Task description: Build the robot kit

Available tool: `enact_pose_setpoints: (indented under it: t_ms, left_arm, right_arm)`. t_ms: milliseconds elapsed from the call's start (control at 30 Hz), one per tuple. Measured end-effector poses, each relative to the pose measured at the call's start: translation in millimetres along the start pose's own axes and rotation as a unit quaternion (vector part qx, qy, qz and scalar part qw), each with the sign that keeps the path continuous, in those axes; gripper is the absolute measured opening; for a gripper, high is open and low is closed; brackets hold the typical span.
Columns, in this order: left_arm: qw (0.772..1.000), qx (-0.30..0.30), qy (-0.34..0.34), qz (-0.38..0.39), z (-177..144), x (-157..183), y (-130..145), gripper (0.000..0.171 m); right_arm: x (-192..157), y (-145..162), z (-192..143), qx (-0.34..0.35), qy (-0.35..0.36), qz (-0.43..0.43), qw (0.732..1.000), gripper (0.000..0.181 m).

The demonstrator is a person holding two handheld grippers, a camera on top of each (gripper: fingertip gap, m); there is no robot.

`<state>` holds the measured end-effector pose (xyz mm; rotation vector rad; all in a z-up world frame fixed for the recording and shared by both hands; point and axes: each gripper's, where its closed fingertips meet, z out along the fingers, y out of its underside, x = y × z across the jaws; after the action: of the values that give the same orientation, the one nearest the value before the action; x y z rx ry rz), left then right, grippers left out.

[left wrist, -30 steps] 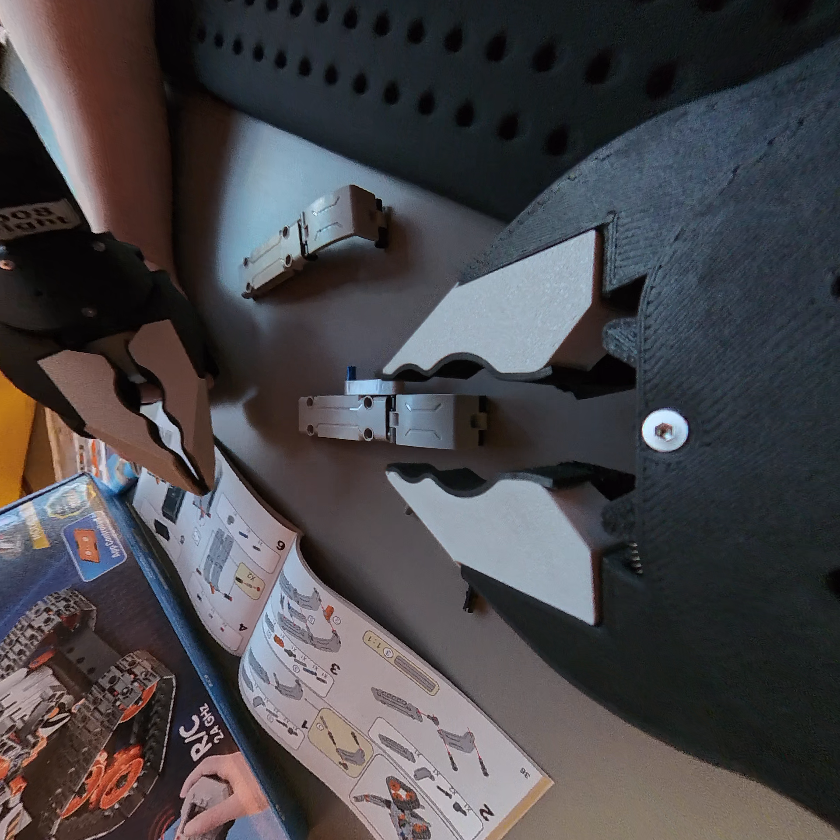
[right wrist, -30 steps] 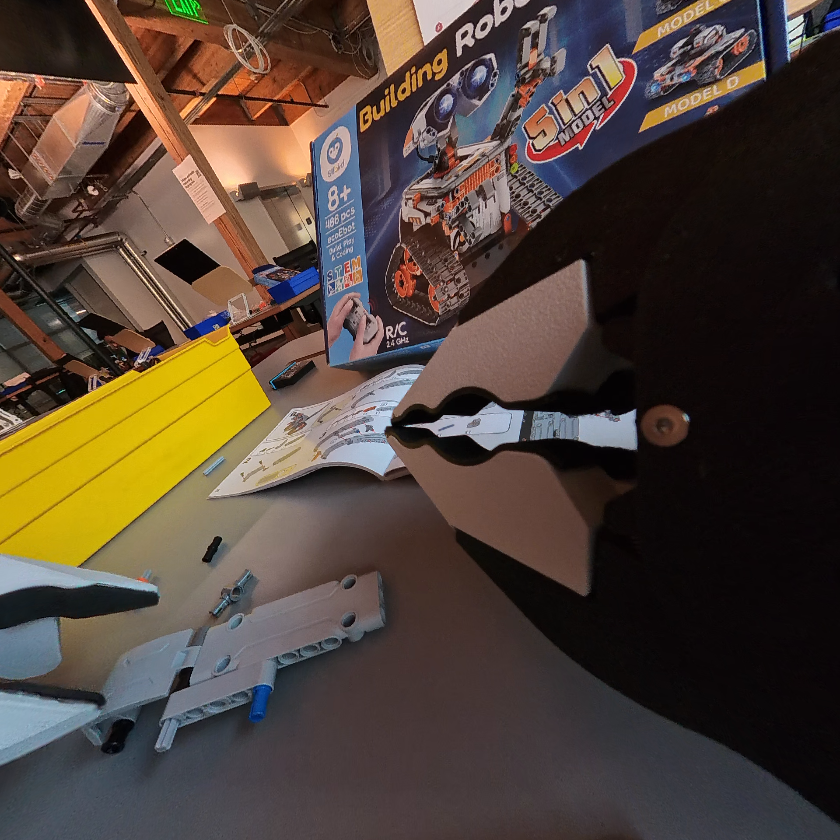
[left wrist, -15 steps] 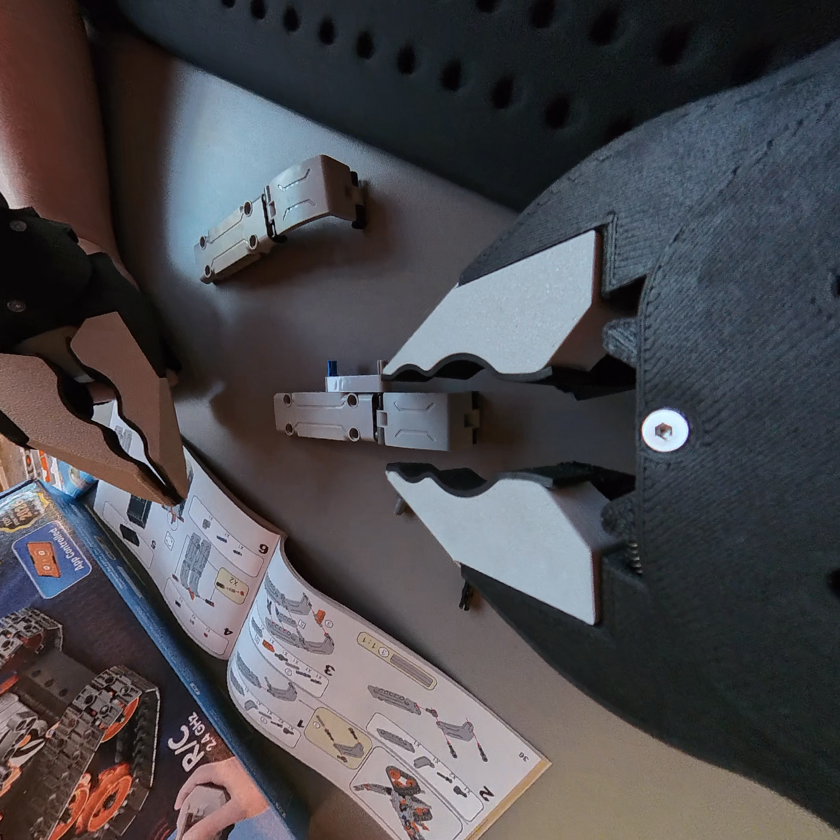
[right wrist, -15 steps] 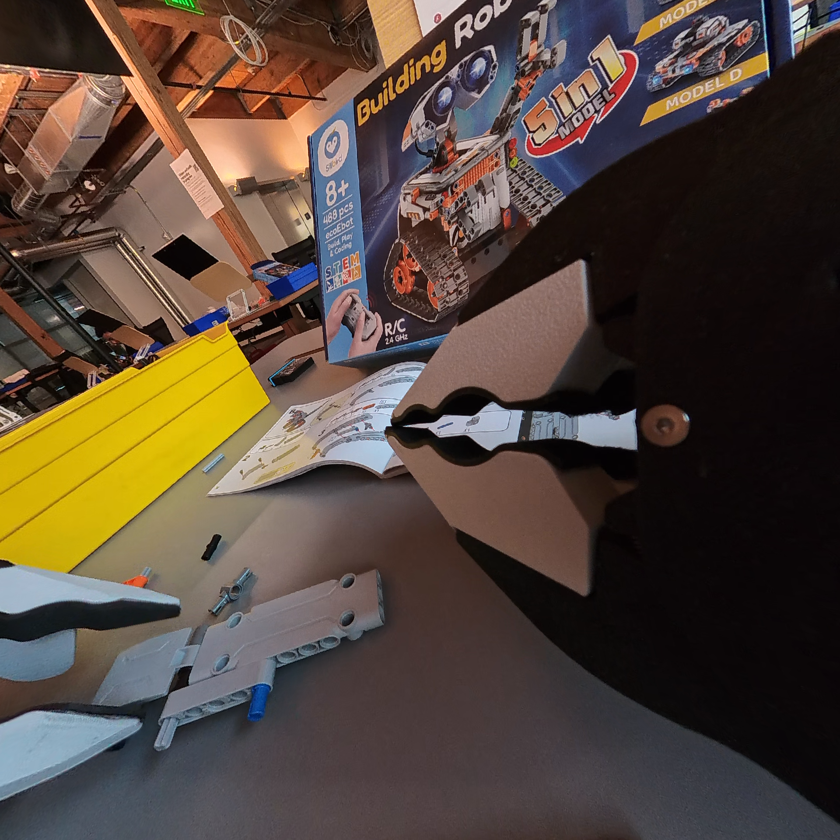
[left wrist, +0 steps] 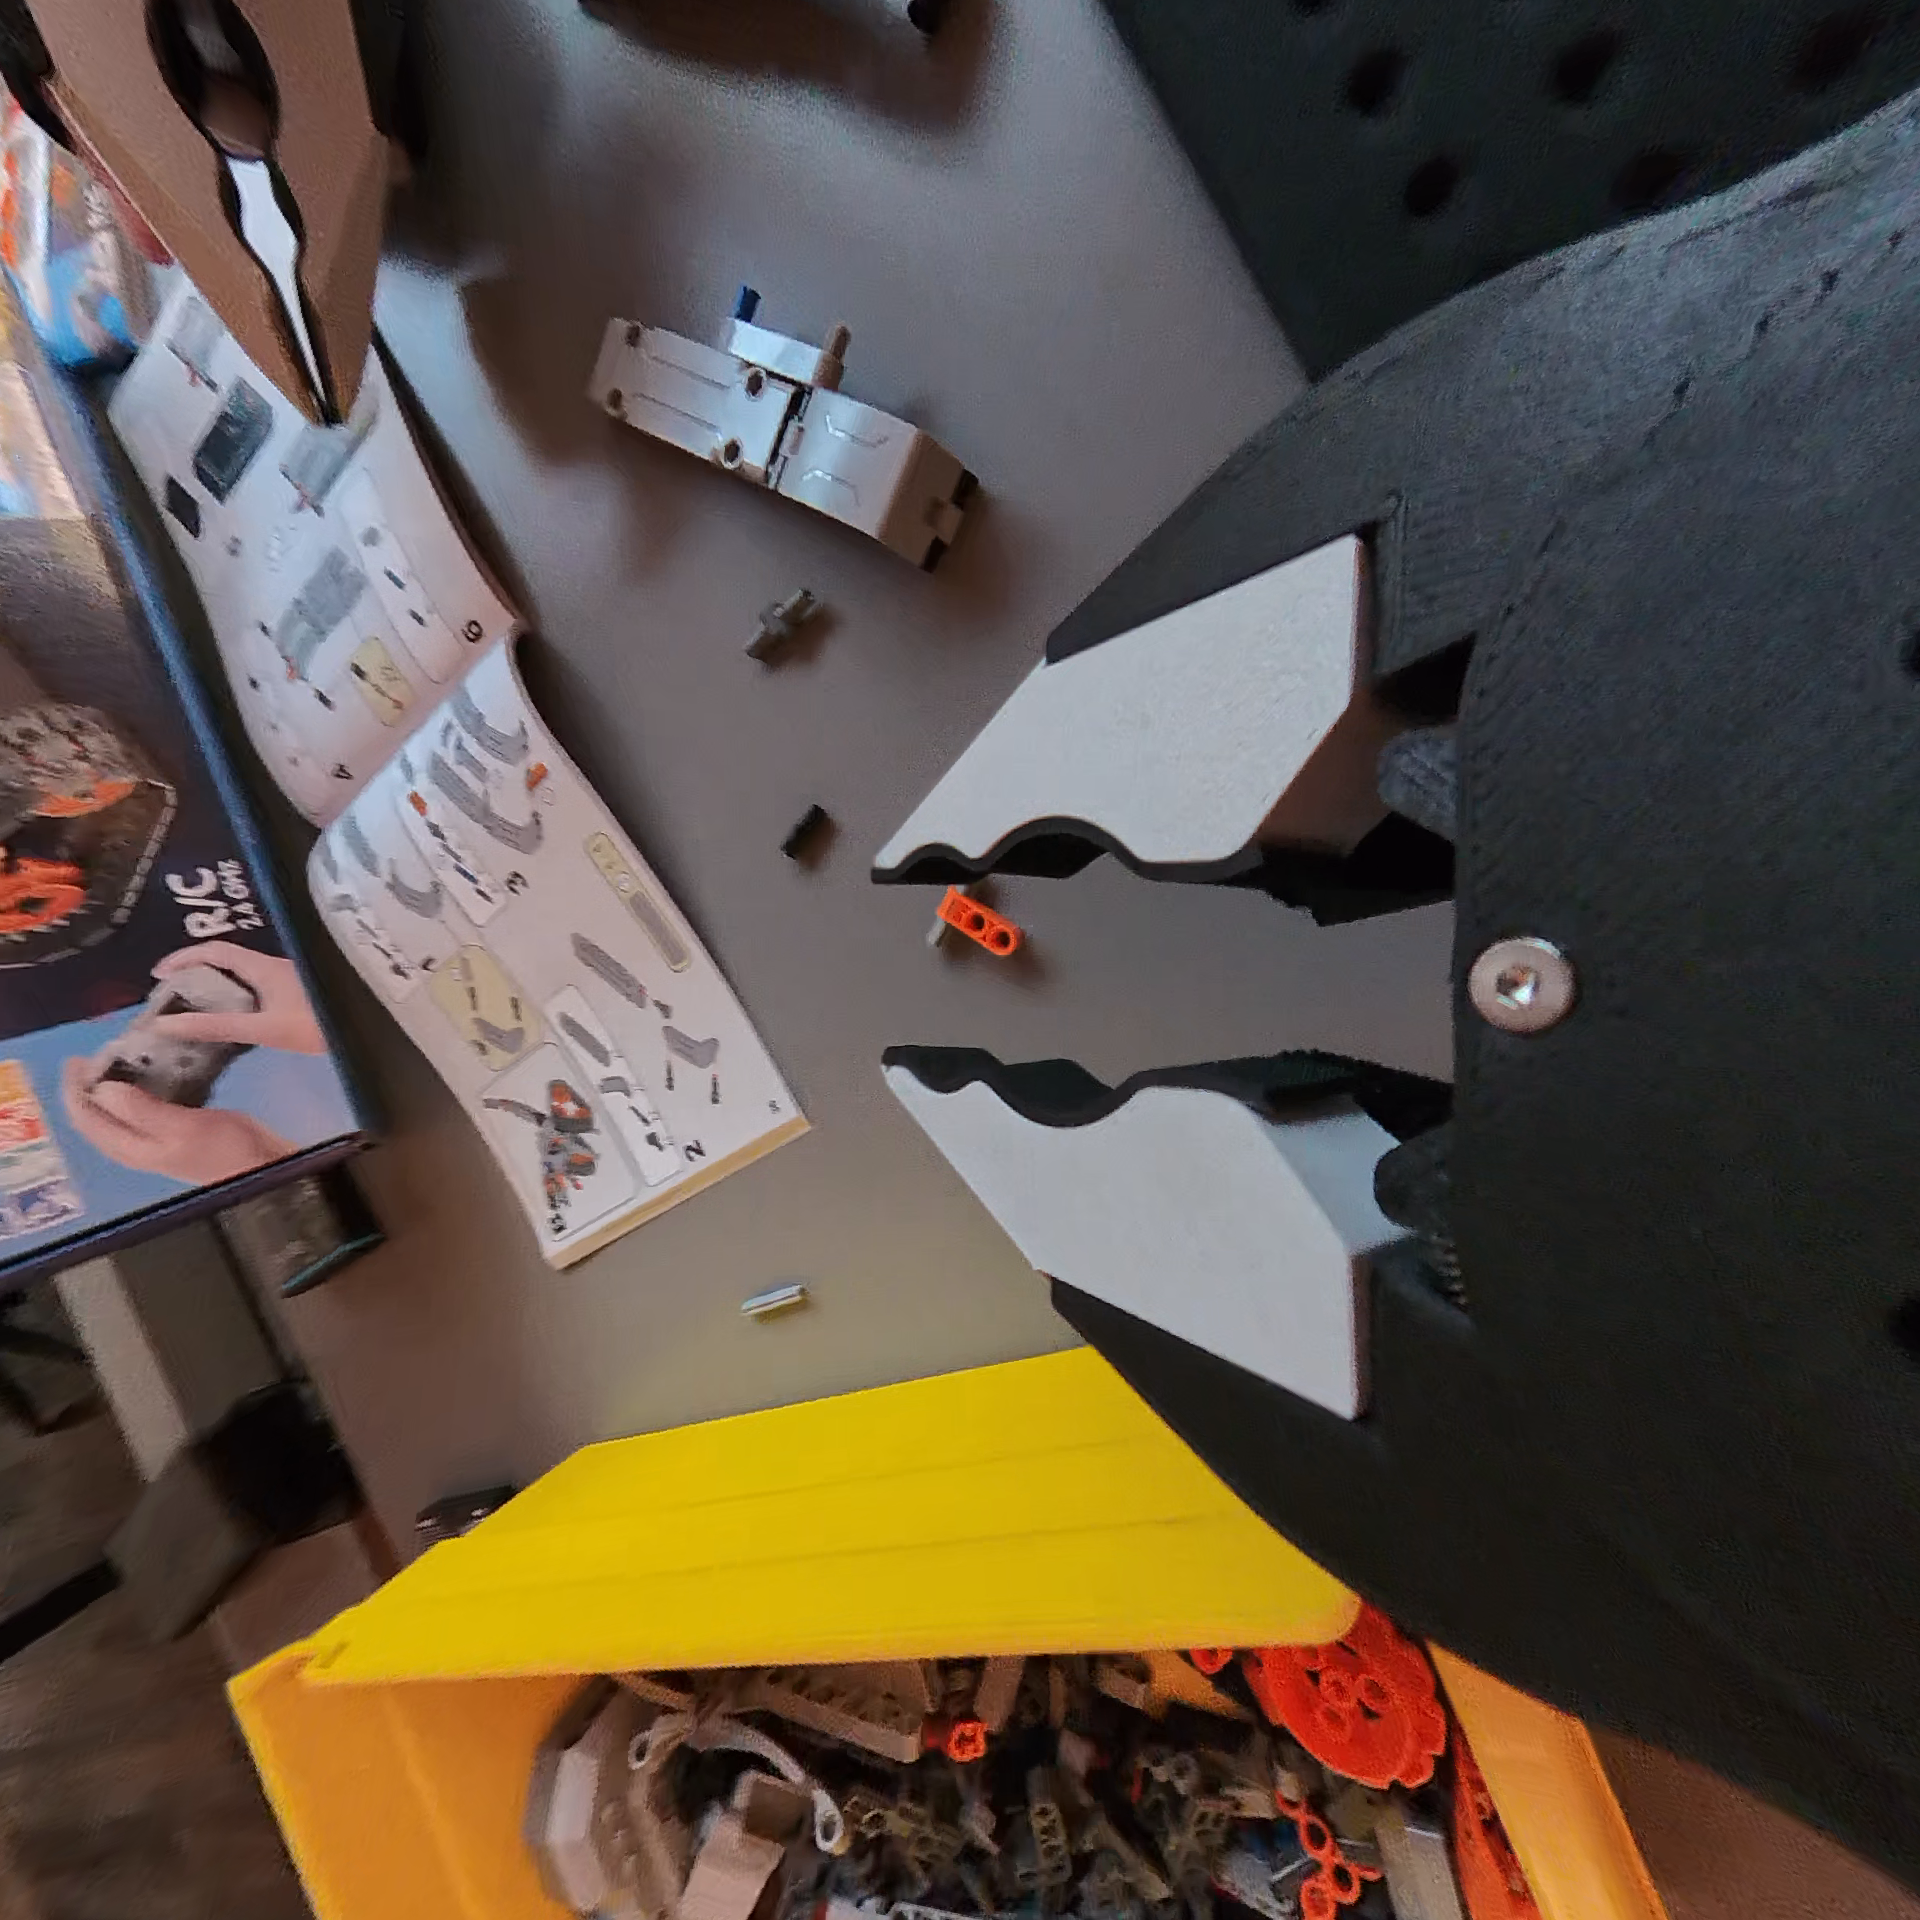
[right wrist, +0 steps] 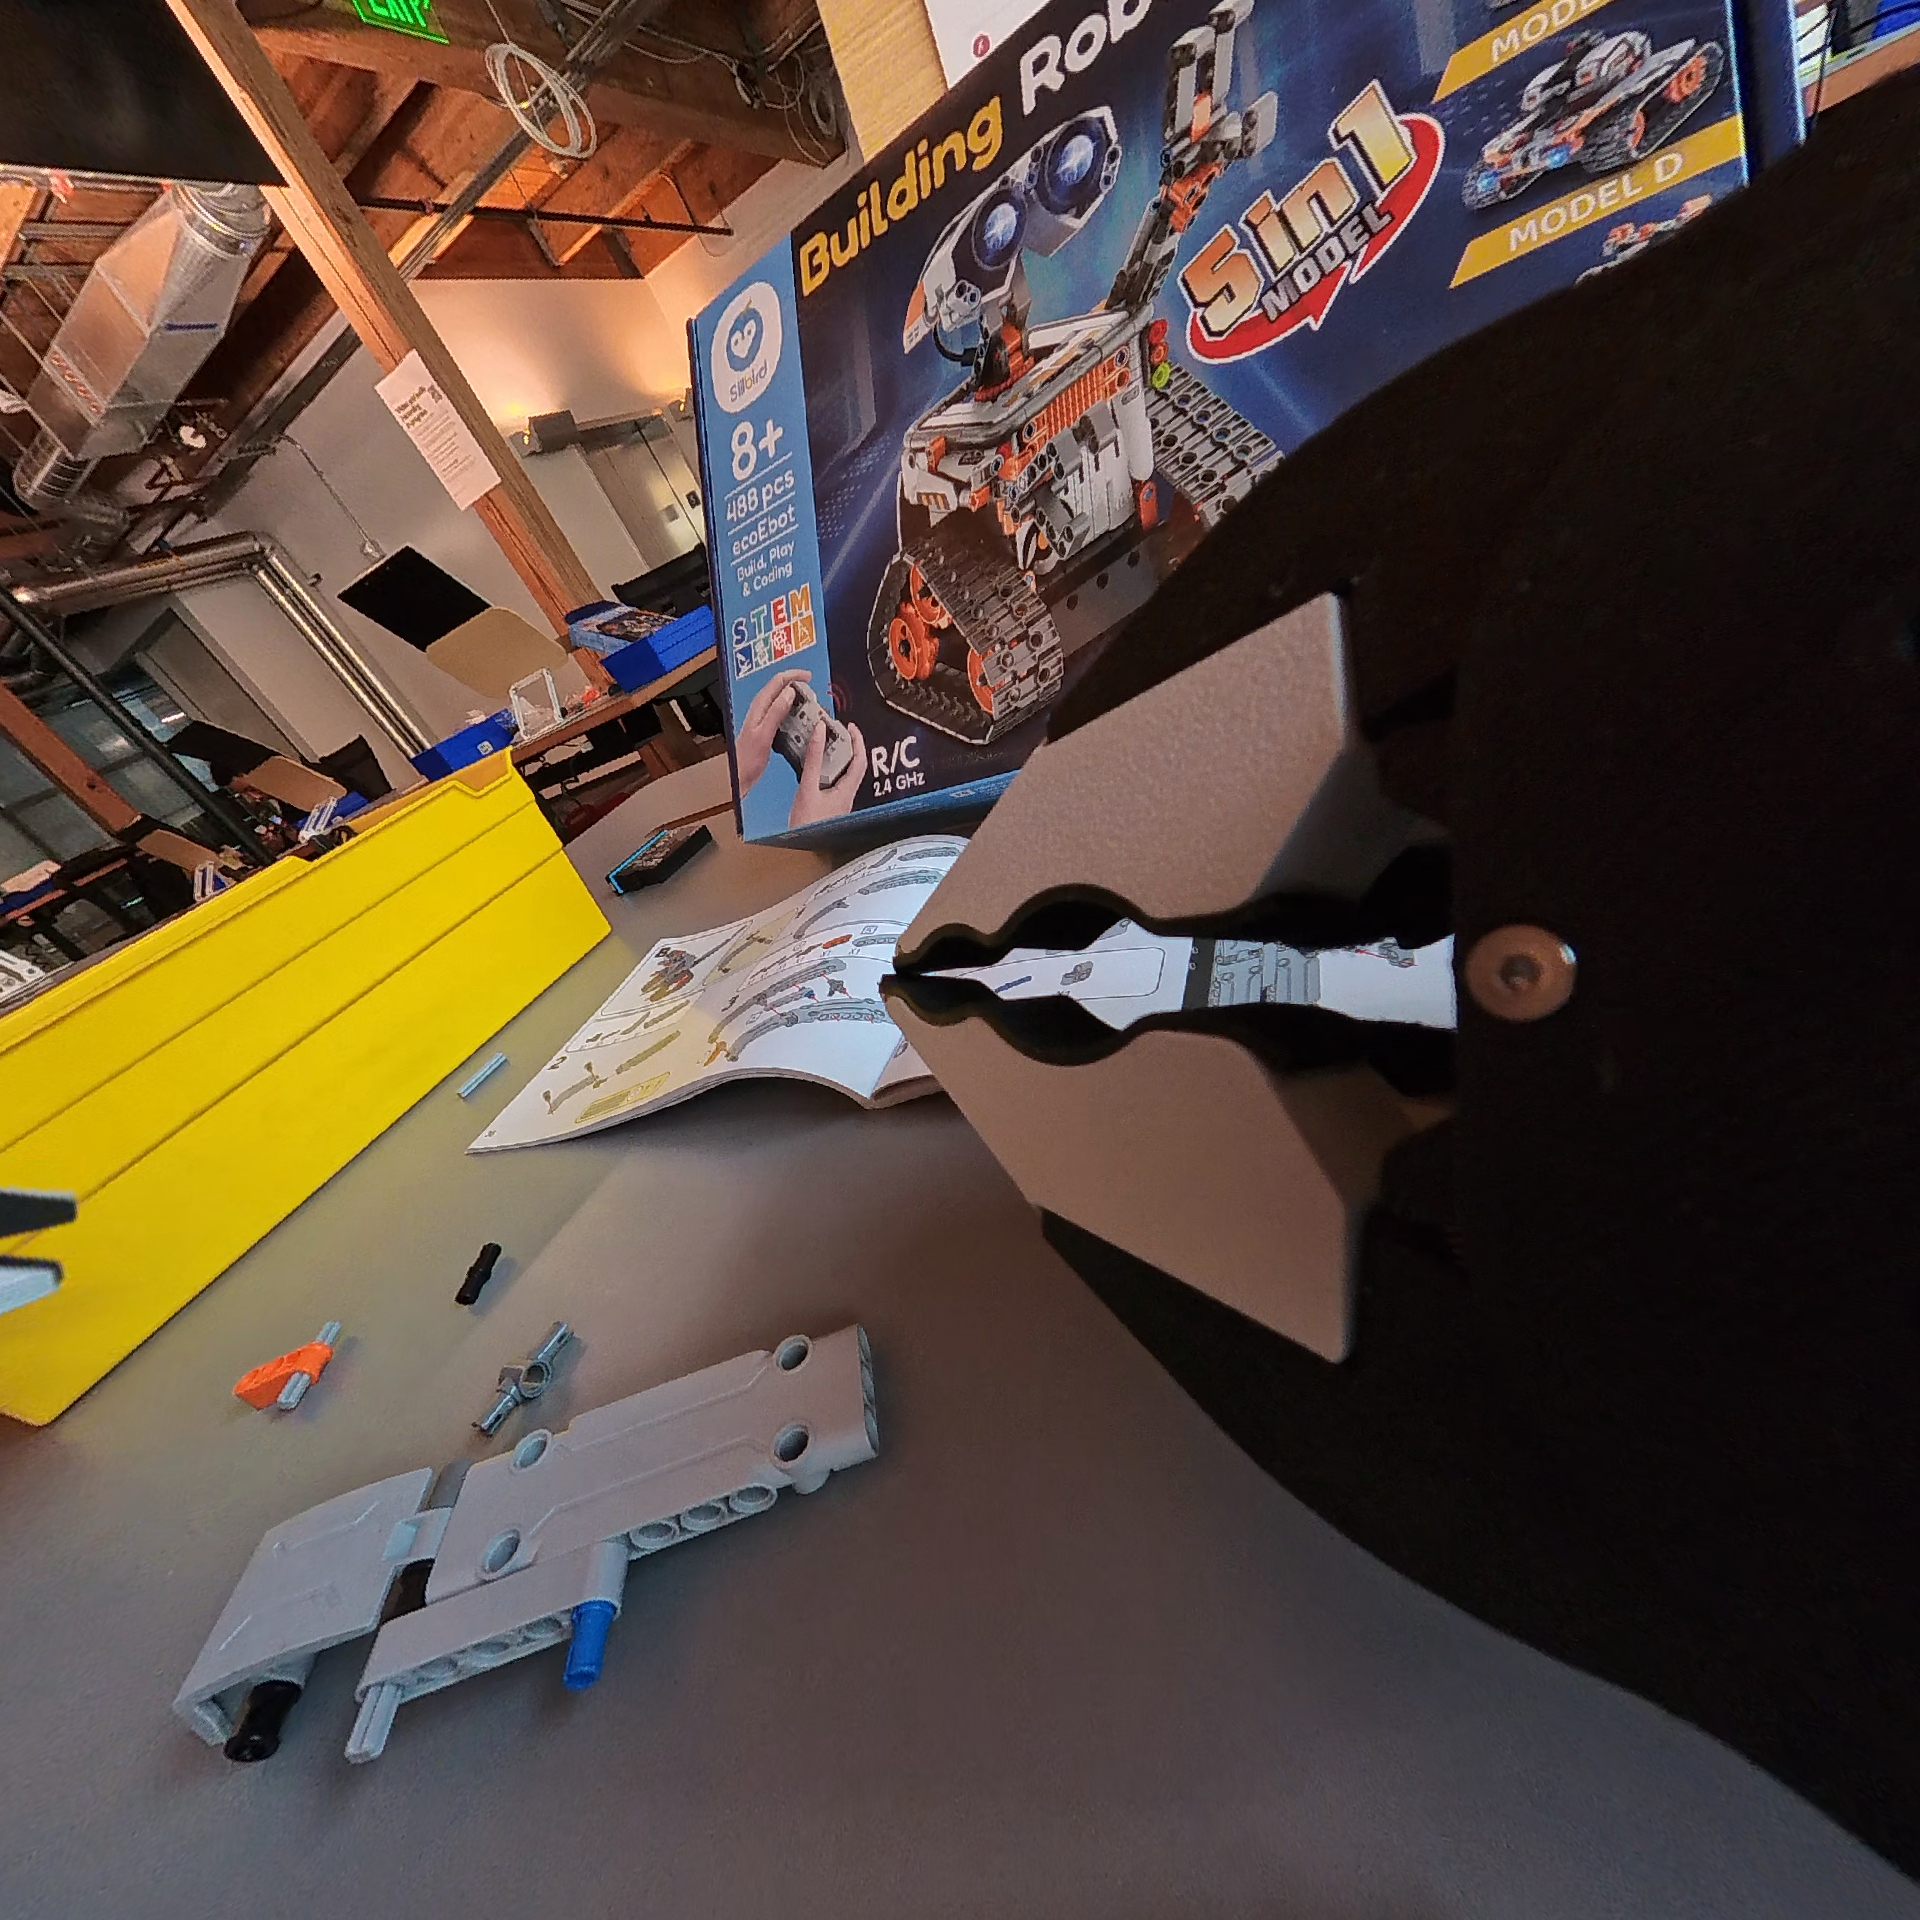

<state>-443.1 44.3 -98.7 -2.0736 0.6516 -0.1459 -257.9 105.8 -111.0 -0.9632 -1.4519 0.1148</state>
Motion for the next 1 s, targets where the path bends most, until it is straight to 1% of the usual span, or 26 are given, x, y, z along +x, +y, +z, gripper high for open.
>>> enact_pose_setpoints:
  t_ms: [133,233,433,700,1000]
  left_arm:
    - [0.999,-0.045,0.005,-0.022,4.7,-6.9,15.2,0.026]
    - [0.997,-0.056,0.026,-0.036,9.0,-1.0,19.0,0.024]
    - [0.995,-0.1,0.029,-0.005,19.1,2.5,36.7,0.023]
    - [0.99,-0.12,0.069,-0.014,28.6,8.6,48.0,0.024]
    - [0.988,-0.138,0.07,-0.007,29.7,8.5,55.4,0.018]
  right_arm:
    - [1.0,0.7,0.2,-0.001,0.002,0.001,1.0,0.0]
    - [0.8,1.1,0.4,-0.002,0.002,0.0,1.0,0.0]
    - [0.8,0.7,0.3,0.0,0.0,0.002,1.0,0.0]
    - [0.0,1.1,0.6,-0.001,-0.001,0.001,1.0,0.0]
    - [-0.4,1.3,1.0,-0.001,-0.002,0.001,1.0,0.0]
